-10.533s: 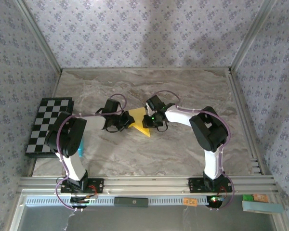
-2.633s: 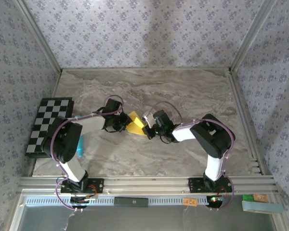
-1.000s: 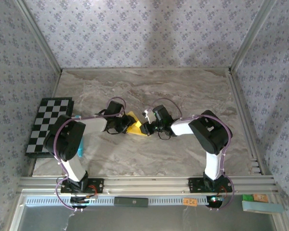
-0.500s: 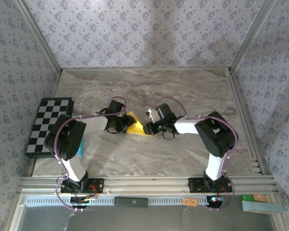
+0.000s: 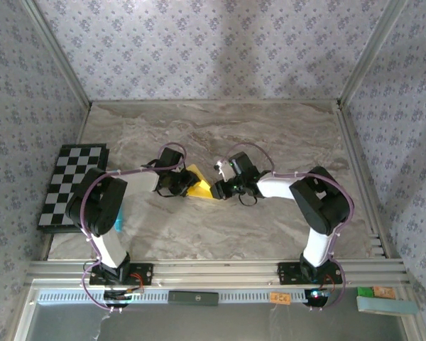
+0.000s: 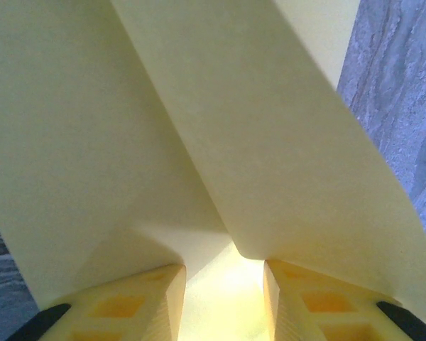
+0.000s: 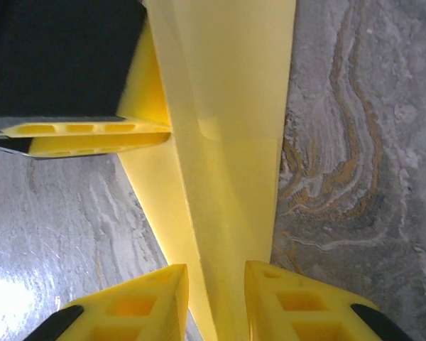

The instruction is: Fold a paper plane with a square sheet of paper (pick it up from the middle)

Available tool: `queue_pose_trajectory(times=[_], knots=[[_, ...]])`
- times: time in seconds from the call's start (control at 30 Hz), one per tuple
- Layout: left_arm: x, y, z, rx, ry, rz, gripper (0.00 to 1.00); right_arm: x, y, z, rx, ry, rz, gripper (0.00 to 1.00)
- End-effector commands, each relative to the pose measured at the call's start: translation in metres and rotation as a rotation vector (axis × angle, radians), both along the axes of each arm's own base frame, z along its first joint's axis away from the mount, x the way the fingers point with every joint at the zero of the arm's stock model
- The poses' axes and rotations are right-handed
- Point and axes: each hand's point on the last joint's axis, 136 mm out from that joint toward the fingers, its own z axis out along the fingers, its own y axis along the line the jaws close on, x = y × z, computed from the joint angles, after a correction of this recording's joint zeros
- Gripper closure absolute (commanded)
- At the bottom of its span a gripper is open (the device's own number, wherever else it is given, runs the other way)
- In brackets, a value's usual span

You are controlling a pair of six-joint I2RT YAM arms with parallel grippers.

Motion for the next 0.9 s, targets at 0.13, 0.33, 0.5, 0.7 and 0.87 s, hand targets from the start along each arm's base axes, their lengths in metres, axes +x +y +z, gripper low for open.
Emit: queue_pose_trajectory(times=[0.13,0.33,0.5,0.7,0.87], knots=[[-0.020,0.015,-0.030,0.095,0.104,0.005,0.64,0.009,0.010,0.015,-0.040,-0.075,0.021,0.71],[-0.021,0.015,-0.030,0.093,0.102,0.001,0.65,0.006,0.013,0.004,-0.063,-0.055,0.035,0.73],[-0.021,0.015,-0.029,0.093,0.099,-0.002,0.68,0.004,0.015,0.000,-0.069,-0.044,0.046,0.75],[-0.020,0.014,-0.028,0.091,0.095,-0.004,0.69,0.003,0.016,-0.006,-0.079,-0.031,0.050,0.80],[-0.019,0.016,-0.025,0.097,0.079,0.002,0.70,0.001,0.015,-0.011,-0.076,-0.012,0.055,0.88]])
